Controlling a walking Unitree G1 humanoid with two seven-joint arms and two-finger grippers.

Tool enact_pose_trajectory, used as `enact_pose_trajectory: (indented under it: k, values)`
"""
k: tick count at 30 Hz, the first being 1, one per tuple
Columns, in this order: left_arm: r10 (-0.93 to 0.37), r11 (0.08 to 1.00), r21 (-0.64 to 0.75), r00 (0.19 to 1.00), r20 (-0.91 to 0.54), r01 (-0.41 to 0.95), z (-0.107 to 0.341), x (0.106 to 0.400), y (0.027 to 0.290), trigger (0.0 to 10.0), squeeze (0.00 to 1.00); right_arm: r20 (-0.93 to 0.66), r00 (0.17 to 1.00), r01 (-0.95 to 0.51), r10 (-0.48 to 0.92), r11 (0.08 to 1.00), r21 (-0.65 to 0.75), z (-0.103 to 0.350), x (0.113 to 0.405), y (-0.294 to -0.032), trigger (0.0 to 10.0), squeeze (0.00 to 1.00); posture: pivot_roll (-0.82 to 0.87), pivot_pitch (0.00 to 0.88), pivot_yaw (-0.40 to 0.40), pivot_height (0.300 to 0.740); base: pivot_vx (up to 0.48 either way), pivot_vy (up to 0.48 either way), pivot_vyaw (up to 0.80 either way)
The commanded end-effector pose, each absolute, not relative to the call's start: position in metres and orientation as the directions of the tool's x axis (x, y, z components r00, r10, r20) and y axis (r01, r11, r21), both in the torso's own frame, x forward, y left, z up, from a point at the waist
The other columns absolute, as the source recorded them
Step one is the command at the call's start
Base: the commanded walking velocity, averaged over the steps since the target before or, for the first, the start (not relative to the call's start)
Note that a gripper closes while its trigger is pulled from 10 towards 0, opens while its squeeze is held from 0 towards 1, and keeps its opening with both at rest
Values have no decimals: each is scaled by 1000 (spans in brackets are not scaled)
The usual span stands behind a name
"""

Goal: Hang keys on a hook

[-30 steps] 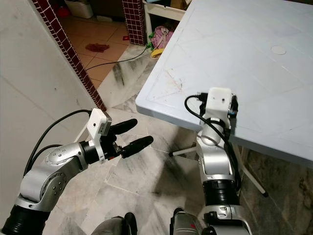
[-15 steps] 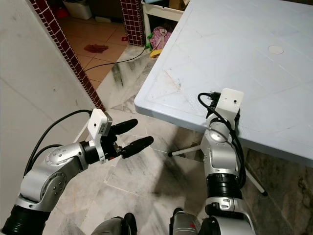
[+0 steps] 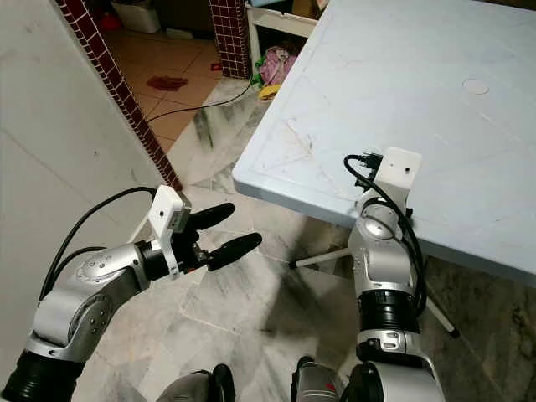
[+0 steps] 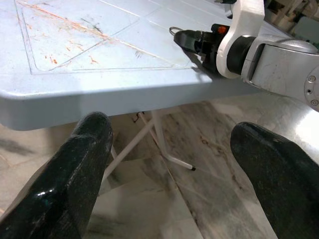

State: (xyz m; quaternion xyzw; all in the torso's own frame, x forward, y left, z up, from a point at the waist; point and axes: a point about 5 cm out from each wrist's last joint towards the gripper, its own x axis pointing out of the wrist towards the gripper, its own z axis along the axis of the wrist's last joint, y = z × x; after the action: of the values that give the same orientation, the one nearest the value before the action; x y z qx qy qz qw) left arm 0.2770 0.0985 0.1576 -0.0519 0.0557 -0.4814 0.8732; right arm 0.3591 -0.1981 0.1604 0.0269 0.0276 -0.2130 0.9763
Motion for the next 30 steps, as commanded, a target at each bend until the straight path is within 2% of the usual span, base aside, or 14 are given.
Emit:
enact_pose_trajectory:
  k: [1, 23, 27, 30]
  values:
    - [-849, 528, -133, 524, -71, 838, 154, 275, 100, 10000, 0, -162, 898, 422, -410, 905, 48, 140, 356, -197, 0, 0, -56, 219, 90, 740, 0, 0, 0]
    - [-848, 530, -104, 524, -79, 842, 154, 276, 101, 10000, 0, -231, 893, 411, -387, 909, 66, 123, 353, -194, 0, 0, -52, 209, 93, 740, 0, 0, 0]
    - [-830, 558, -87, 554, -66, 825, 155, 280, 101, 10000, 0, -176, 908, 390, -380, 921, 23, 125, 350, -190, 0, 0, -53, 204, 95, 740, 0, 0, 0]
    - [-790, 613, -73, 611, -57, 787, 149, 281, 97, 10000, 0, -21, 928, 368, -371, 927, -76, 139, 346, -187, 0, 0, -55, 199, 96, 740, 0, 0, 0]
